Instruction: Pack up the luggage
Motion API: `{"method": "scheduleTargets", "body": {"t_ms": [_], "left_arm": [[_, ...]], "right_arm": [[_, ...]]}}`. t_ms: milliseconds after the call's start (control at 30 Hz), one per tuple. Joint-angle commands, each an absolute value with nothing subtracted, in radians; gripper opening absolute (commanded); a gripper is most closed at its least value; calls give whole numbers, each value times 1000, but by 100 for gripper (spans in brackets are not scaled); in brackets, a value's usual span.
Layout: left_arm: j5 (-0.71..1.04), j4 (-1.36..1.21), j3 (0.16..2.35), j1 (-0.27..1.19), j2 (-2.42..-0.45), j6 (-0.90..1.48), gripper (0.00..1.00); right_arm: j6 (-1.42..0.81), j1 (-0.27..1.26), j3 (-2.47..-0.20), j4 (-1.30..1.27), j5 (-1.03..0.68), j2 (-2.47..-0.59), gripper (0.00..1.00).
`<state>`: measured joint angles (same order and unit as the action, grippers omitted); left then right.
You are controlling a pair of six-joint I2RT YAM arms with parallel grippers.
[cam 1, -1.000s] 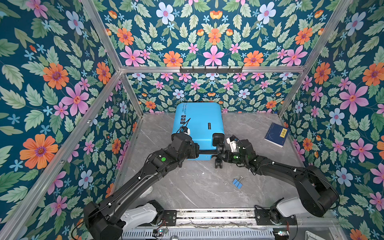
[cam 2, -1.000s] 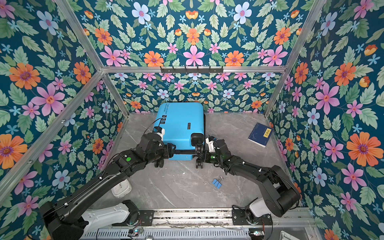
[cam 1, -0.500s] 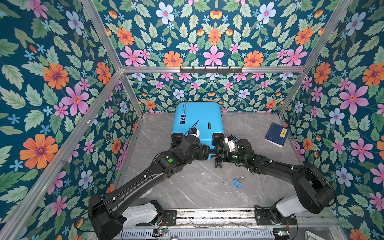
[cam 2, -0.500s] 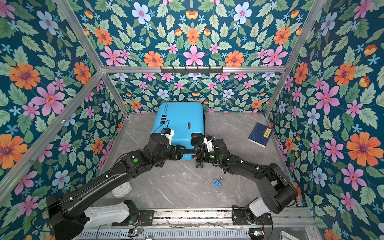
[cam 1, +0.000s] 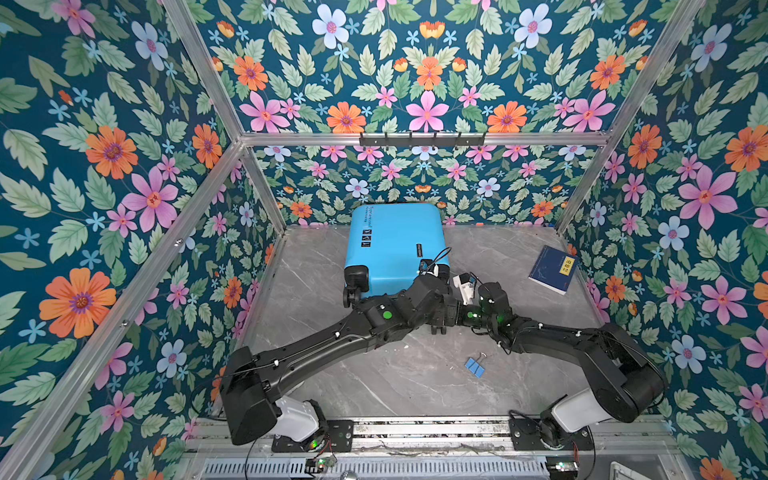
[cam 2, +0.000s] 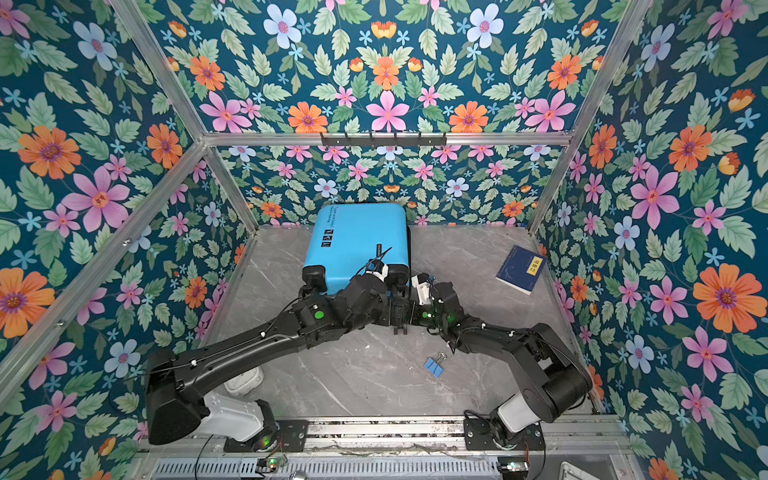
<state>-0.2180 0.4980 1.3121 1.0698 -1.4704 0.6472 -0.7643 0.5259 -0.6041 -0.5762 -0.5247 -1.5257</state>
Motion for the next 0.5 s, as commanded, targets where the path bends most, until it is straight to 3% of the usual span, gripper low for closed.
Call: {"method": "scheduleTargets", "body": {"t_ms": [0, 200, 467], "left_arm": [[-298, 572, 1374, 1084, -1531, 597, 98], [-358, 633, 1464, 1088, -1624, 573, 96], [-340, 632, 1544, 1088, -1720, 574, 86]], "right_arm": [[-808, 523, -588, -586, -522, -1541, 0], [-828, 519, -565, -633, -523, -1552, 0], [-833, 520, -561, -645, -525, -1552, 0]]}}
